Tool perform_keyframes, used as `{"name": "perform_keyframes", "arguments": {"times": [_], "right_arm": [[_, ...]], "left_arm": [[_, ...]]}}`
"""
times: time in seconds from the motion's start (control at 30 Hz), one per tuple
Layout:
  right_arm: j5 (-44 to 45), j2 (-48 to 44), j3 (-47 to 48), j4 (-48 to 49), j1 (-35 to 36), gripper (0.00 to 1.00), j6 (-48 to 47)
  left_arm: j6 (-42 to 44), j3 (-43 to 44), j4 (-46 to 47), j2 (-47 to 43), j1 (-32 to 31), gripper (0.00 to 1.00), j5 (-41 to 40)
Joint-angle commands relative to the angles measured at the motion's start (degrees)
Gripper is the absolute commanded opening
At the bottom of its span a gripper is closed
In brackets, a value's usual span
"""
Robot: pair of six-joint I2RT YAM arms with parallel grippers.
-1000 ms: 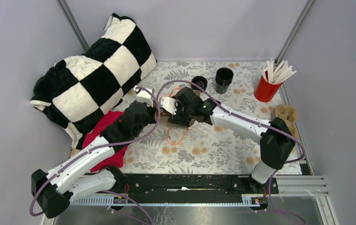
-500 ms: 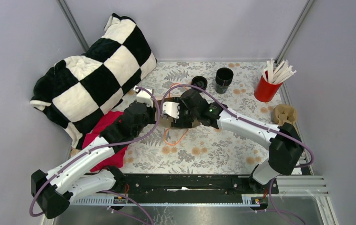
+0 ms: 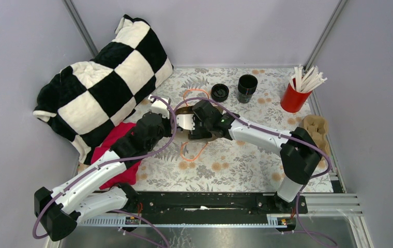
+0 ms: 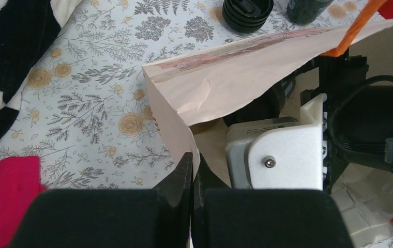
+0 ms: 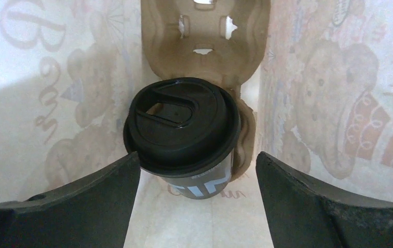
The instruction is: Pack the takeout coffee
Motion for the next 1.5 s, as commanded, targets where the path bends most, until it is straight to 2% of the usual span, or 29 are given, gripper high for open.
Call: {"name": "perform_keyframes", "arguments": {"times": [0.0,0.2,0.43,0.57,0.73,0.83,1.1,1.47], "right_arm": [[3.8,1.5,2.7,0.5,0.3,0.89,-1.9],[1.7,4.0,3.2,-2.2,0.2,0.93,-3.6],[4.7,8.5,6.2,-3.1,0.2,0.93,-3.9],[9.8,9.6,5.8,-0.7,0.2,0.92,-3.6],[12.1,11.1,4.3,3.0,0.2,0.91,-3.9],[10.6,11.7,4.1,5.0,0.2,0.90,-3.2],[9.1,14.0,6.8,7.7,-0.1,0.78,-1.9],[7.9,10.8,8.1,5.2,-0.3,0.60,-0.2]], "left_arm": [[0.7,1.0,1.6,-0.3,0.1,0.00,1.6],[0.9,1.0,1.3,-0.2,0.1,0.00,2.1],[1.4,1.3,0.9,0.0,0.1,0.00,2.8],[1.6,1.4,0.8,0.1,0.1,0.00,2.4],[1.2,1.3,1.0,0.2,0.1,0.00,3.3],[1.2,1.5,1.0,0.2,0.1,0.00,3.6],[1.3,1.7,0.4,0.0,0.1,0.00,3.9],[-0.1,1.3,-0.1,0.0,0.1,0.00,2.5]]}}
